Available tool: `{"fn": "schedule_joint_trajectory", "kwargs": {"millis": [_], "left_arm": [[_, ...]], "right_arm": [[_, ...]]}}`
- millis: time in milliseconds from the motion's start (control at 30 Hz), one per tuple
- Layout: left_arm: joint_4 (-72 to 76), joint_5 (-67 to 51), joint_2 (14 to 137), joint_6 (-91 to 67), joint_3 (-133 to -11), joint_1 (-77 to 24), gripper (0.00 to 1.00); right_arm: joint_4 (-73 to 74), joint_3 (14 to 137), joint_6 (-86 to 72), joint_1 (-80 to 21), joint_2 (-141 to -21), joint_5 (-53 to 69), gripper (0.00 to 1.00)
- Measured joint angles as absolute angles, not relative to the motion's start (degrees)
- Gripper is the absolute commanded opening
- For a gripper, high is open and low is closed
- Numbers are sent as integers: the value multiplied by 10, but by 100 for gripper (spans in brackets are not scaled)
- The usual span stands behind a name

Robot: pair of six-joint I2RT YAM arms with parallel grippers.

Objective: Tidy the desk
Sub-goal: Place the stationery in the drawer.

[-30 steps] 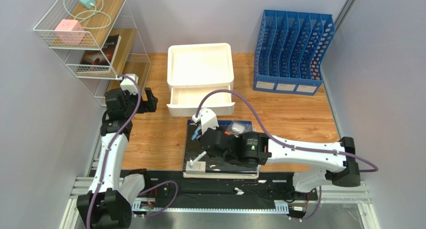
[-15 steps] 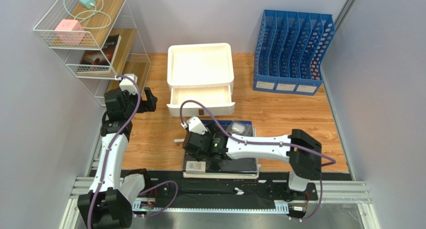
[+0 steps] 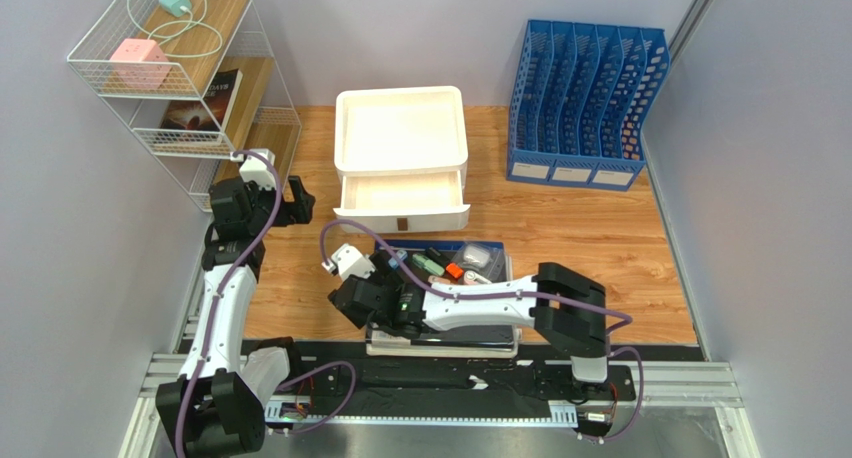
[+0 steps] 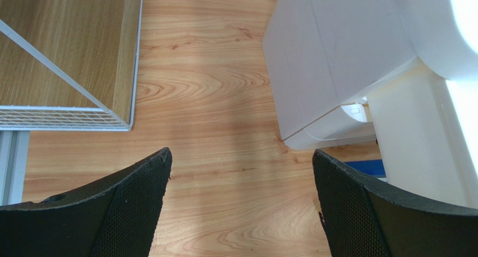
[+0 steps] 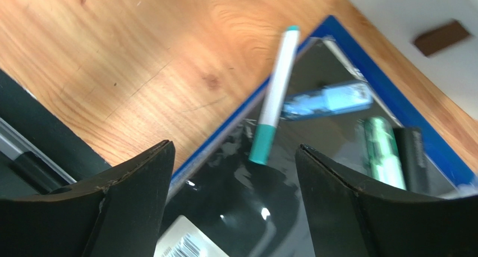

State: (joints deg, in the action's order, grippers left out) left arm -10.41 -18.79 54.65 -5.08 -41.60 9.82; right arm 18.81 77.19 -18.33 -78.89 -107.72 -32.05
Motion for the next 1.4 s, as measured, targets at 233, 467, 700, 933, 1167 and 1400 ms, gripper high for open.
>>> {"fn": "schedule_joint_trajectory", "kwargs": {"millis": [233, 467, 700, 933, 1167, 1400], "left_arm": [[-104, -193, 551, -51, -416, 107, 99], [-104, -200, 551, -52, -416, 110, 99], [-104, -206, 551, -52, -416, 112, 100], [-104, -210, 551, -52, -416, 114, 99], [-104, -212, 551, -52, -416, 116, 99], [-102, -212, 551, -52, -416, 117, 99]], "right_arm": [[151, 778, -130, -799, -1138, -343, 70], [96, 776, -102, -792, -1148, -381, 65], [43, 760, -102, -768, -1162, -386, 64], [7, 734, -111, -749, -1181, -389, 53], [-8, 730, -130, -748, -1181, -383, 30], [-8, 727, -145, -750, -1180, -386, 0]]}}
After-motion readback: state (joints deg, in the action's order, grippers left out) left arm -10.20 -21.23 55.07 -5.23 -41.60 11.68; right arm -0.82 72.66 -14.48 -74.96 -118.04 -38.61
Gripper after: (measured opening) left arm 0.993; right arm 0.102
